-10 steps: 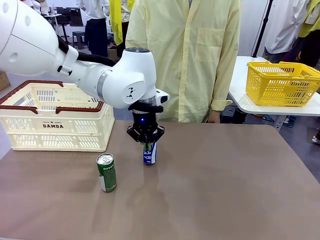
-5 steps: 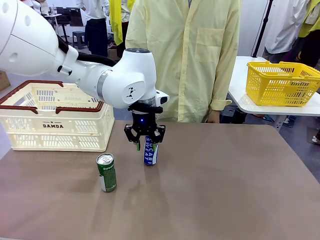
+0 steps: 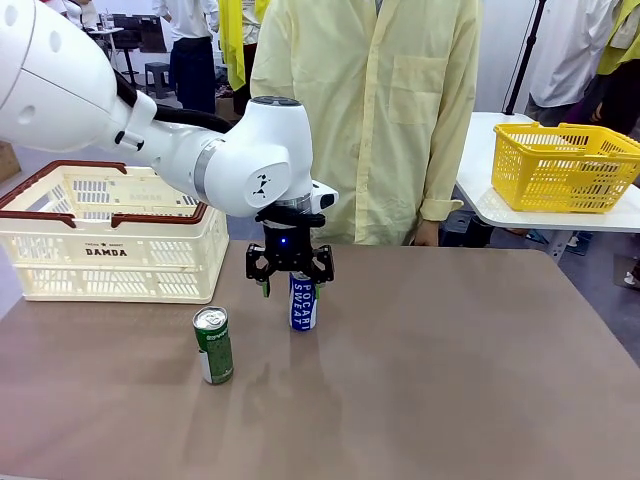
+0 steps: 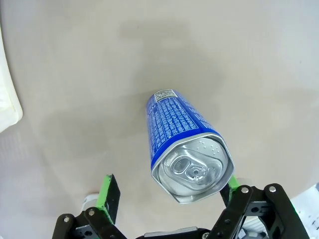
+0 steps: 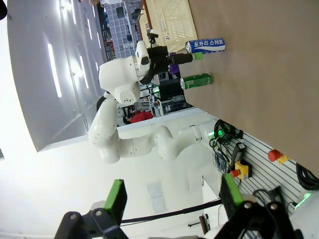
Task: Place the drinks into the Shopping basket.
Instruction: Pick up one drink and place it into the Shopping basket.
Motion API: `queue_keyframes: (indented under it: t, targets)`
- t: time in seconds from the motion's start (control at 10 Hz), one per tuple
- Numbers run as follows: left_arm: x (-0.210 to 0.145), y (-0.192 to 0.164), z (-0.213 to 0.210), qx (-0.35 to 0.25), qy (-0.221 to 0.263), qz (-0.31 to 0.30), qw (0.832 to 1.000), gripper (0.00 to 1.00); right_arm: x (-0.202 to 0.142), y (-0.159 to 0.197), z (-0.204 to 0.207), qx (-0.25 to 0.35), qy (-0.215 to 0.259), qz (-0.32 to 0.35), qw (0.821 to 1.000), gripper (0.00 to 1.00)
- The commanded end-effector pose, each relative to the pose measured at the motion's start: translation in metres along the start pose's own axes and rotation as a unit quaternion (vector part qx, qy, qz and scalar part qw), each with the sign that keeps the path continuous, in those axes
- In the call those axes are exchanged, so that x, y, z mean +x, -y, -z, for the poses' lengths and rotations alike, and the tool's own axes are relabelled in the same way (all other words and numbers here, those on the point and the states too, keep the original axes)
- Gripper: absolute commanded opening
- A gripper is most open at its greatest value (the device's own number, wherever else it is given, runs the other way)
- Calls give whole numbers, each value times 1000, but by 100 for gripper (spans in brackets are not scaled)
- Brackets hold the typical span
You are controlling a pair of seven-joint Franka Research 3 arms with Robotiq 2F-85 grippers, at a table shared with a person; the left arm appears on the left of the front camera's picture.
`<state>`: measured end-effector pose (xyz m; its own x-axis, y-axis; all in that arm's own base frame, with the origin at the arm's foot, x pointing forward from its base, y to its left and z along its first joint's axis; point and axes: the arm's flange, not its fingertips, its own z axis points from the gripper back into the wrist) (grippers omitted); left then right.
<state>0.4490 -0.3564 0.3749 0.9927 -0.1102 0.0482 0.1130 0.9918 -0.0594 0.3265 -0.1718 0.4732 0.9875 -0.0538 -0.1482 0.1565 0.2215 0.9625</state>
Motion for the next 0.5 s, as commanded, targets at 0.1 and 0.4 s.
queue_keyframes:
  t: [0.1,0.4]
  targets:
    - [-5,-2,-10,-8,-11,8,1000,100,-3,-2,-2,-3,-4,-1,1000,100]
    - [-15,12,-89,-11,32,16,999,100,-3,-2,-2,-3,-4,-1,1000,100]
